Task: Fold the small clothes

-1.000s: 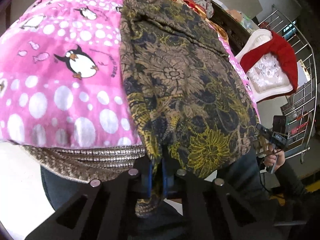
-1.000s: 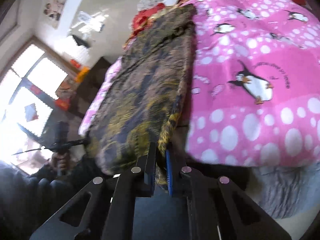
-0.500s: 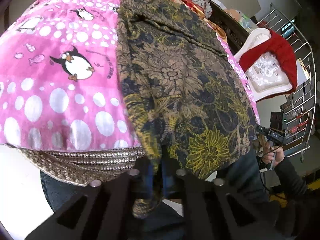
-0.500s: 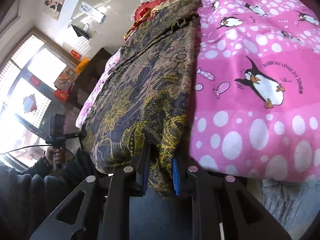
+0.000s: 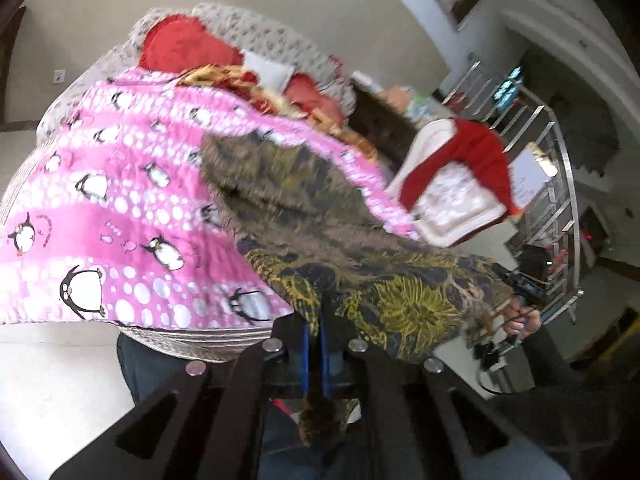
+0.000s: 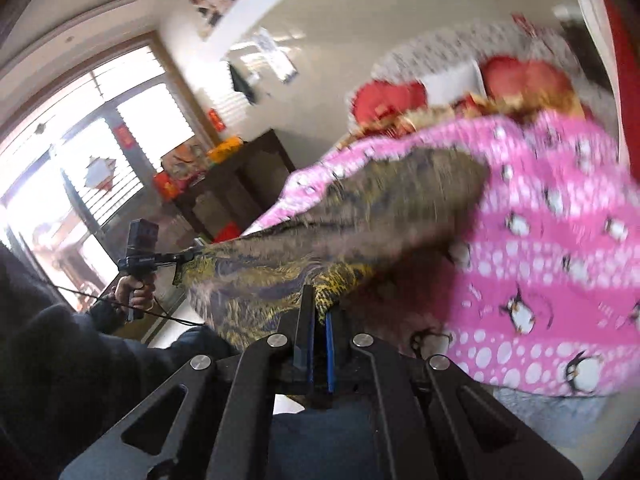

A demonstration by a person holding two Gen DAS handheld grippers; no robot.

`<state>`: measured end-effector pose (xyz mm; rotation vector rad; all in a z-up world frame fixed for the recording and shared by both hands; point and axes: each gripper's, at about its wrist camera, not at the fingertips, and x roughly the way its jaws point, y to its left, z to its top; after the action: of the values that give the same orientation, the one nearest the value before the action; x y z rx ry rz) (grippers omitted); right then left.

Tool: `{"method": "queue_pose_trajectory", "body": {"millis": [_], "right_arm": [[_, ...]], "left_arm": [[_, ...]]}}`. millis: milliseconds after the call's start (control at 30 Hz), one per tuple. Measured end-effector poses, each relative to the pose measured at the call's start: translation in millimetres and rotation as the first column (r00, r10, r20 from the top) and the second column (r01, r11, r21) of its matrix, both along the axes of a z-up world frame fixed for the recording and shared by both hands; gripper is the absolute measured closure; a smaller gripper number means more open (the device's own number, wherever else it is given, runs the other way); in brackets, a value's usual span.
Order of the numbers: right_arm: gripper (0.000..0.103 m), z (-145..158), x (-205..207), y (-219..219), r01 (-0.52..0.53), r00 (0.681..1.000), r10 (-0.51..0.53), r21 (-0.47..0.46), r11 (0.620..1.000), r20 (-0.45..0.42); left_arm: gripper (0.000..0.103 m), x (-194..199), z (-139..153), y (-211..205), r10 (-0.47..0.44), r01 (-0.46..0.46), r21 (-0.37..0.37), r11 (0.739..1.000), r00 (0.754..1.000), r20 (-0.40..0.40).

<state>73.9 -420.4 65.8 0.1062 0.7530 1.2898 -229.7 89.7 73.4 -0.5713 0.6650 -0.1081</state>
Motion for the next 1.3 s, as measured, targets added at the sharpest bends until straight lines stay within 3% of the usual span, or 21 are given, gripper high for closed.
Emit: {"method": "queue_pose_trajectory", "body": {"millis": [133,267,433,600,733,933,1100,1200,1300], "right_arm": [[0.103,32.2,-9.7,-13.5,0.001,0.998,-0.003,0.035,0.999,0.061],[0.103,34.0,13.6,-7.2,0.051,0.995,-0.055,0.042,0.998,0.083],[0.103,12.7,73.7,44.0,0.170,0.981,-0.165,-0.050,0.984,0.104],[0.103,-23.0,161.0,111.4,0.324,0.945,-0.308,-0.201,0.925,0.107],[0.103,-52.1,210.8,153.9,0.376,0.927,-0.351,-0.303,0.876,0.134],[0.103,-87.0,255.0,184.4,0.405,0.913,-0.387,-0.403,0.821,0.129],[0.103,-116.5,274.2,195.3,0.364,0.921,-0.386,-0.463,0.808,0.052],[0.103,-129.6,276.7,201.2,0.351,0.921,-0.387,-0.507,0.787,0.037],[0.103,-128.6,278.8,197.8,0.337,0.917,-0.398,-0.496,0.800,-0.019]], "left_arm": [[0.099,-1.7,27.3,-8.4,-0.060,0.059,0.015,0.998,0.996,0.065],[0.099,34.7,31.5,8.1,-0.007,0.006,0.009,1.000,0.996,0.084],[0.099,127.8,8.3,53.9,0.134,-0.134,0.004,0.991,0.991,0.001],[0.099,222.6,-28.7,96.9,0.200,-0.199,0.025,0.980,0.975,-0.095],[0.099,272.6,-62.1,119.0,0.231,-0.223,0.064,0.973,0.957,-0.177],[0.099,313.4,-89.0,134.5,0.250,-0.225,0.127,0.966,0.939,-0.237],[0.095,330.2,-125.2,137.7,0.264,-0.220,0.164,0.962,0.903,-0.338],[0.094,330.0,-135.6,140.2,0.261,-0.226,0.138,0.964,0.902,-0.343],[0.089,324.4,-130.8,148.9,0.243,-0.231,0.077,0.970,0.908,-0.341]]}}
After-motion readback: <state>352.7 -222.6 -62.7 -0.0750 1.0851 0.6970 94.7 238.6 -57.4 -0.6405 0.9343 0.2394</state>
